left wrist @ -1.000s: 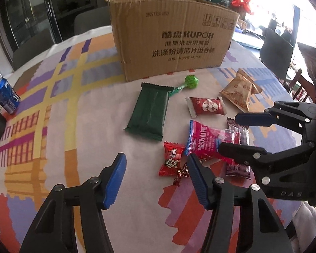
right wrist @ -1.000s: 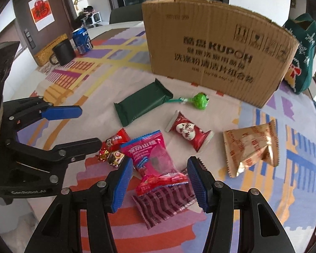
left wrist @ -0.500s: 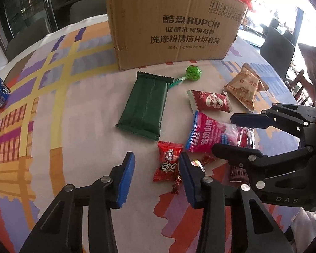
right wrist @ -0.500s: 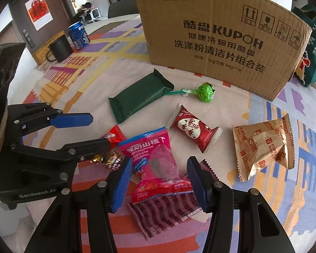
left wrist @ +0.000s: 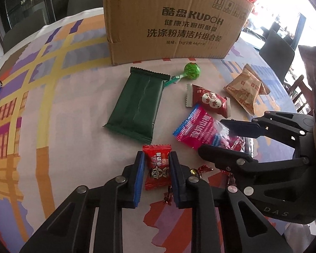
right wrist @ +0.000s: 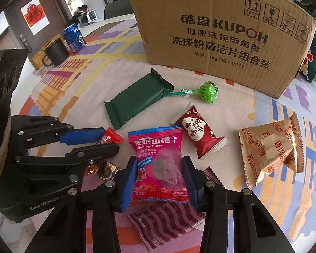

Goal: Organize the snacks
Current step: 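Grasp the small red candy packet with the left tool while the right tool grasps the pink hawthorn bag, then carry both snacks into the cardboard box and open both tools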

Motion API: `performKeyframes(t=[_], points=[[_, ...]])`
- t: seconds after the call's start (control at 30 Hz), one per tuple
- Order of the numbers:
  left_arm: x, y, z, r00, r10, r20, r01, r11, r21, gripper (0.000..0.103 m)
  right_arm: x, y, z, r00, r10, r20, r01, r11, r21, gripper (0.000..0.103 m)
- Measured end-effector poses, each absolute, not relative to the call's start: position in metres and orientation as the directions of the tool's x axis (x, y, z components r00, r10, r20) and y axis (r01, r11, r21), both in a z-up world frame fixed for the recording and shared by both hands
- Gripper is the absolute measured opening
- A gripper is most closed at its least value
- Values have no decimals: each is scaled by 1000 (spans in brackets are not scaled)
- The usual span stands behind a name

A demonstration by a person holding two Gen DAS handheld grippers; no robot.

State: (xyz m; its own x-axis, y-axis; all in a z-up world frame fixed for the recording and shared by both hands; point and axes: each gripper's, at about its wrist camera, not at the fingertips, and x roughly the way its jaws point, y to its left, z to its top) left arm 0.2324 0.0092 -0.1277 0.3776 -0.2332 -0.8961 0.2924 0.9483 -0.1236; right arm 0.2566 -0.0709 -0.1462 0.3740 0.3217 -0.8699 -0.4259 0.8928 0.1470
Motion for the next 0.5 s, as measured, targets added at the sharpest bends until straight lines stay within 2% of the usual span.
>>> performKeyframes(t=[0.13,0.5], points=[[232,8,-128,380,-233,-895,291,949,-123,19,256,-71,-146,375,325,-868,-423,893,152,40],[220,10,-97,462,-243,-853,270,955,-126,19,244,-76,-124,433,343,-834,-413,898,154,38]])
